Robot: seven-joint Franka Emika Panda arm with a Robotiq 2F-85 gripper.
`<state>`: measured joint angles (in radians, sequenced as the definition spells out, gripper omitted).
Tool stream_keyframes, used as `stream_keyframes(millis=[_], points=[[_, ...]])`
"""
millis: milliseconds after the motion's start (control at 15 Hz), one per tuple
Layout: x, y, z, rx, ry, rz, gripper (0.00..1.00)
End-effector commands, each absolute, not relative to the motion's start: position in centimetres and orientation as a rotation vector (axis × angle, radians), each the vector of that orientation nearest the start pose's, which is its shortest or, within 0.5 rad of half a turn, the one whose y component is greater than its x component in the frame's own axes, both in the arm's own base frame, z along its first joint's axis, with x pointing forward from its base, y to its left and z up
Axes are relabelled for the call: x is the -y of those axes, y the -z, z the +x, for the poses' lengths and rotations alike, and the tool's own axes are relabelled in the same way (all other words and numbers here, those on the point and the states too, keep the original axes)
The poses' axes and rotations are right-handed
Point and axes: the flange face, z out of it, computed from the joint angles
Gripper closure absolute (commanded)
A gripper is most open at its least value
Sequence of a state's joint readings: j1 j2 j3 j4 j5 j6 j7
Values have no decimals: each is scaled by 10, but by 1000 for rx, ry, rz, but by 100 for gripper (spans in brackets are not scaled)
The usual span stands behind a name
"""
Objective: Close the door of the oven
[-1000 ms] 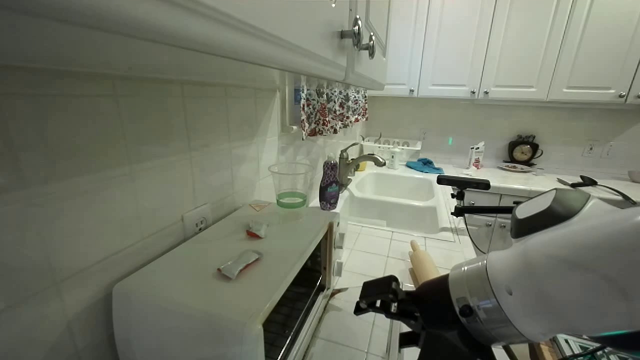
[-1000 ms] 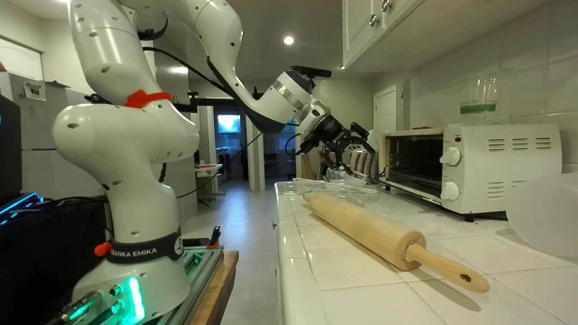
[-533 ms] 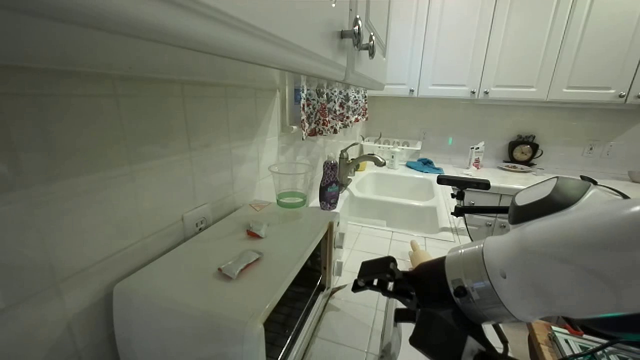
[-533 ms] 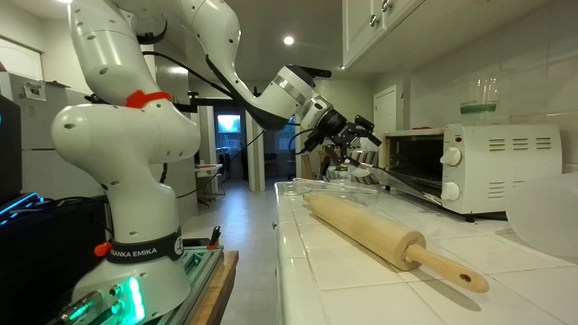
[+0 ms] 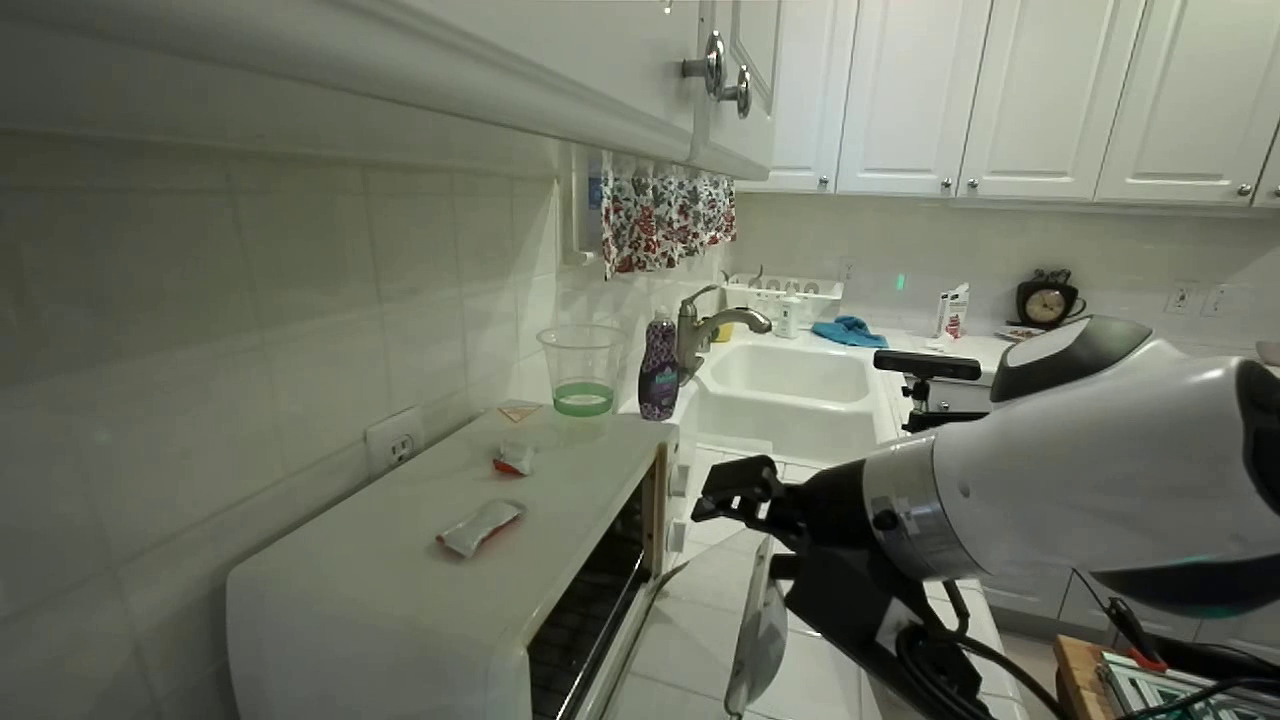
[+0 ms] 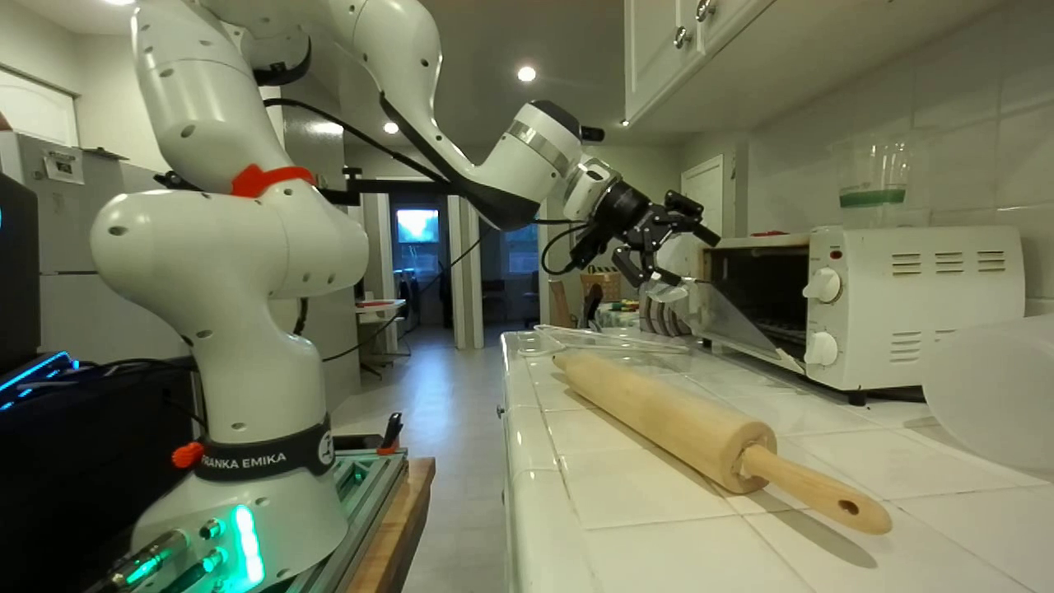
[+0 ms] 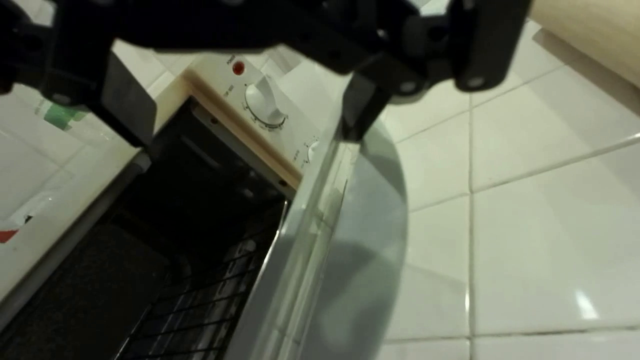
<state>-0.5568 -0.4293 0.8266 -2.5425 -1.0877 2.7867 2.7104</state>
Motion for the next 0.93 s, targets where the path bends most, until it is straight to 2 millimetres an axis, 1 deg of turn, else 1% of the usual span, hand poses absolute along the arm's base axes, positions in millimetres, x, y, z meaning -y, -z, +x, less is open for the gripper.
stream_keyframes(millis=[0,667,867], points=[[-149,-415,438,-1694,1363,-1944,0],[-124,-428,455,-1673,1467,-1941,0],[-122,-433,457,-1655,1499,-1944,0]])
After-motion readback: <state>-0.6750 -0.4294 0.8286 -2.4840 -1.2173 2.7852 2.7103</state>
